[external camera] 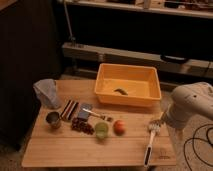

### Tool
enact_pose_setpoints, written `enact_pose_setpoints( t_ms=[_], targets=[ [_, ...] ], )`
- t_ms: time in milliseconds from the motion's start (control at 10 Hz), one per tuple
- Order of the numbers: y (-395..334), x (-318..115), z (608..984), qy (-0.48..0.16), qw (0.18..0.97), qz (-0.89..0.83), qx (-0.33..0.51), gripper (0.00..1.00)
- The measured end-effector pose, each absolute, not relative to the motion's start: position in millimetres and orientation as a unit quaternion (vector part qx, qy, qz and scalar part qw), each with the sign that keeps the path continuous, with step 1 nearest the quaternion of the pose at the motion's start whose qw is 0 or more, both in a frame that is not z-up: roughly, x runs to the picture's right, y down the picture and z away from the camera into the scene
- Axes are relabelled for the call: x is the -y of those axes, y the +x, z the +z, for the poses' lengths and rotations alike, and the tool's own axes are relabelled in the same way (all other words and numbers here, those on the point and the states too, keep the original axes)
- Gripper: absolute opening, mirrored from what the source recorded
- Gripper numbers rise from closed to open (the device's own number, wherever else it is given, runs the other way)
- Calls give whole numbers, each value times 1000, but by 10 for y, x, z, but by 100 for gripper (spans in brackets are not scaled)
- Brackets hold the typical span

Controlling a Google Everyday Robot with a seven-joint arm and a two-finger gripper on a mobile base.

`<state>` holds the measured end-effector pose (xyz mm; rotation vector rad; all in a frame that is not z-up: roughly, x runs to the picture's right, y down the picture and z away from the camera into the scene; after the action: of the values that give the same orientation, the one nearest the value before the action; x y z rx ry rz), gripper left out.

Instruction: Wipe tray with brush

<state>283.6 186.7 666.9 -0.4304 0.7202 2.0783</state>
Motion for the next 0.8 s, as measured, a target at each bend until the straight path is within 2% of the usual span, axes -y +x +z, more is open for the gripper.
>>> enact_pose_setpoints(
  t_ms=[800],
  targets=[
    [2837, -1908, 6658, -174, 428, 838, -290, 80]
  ],
)
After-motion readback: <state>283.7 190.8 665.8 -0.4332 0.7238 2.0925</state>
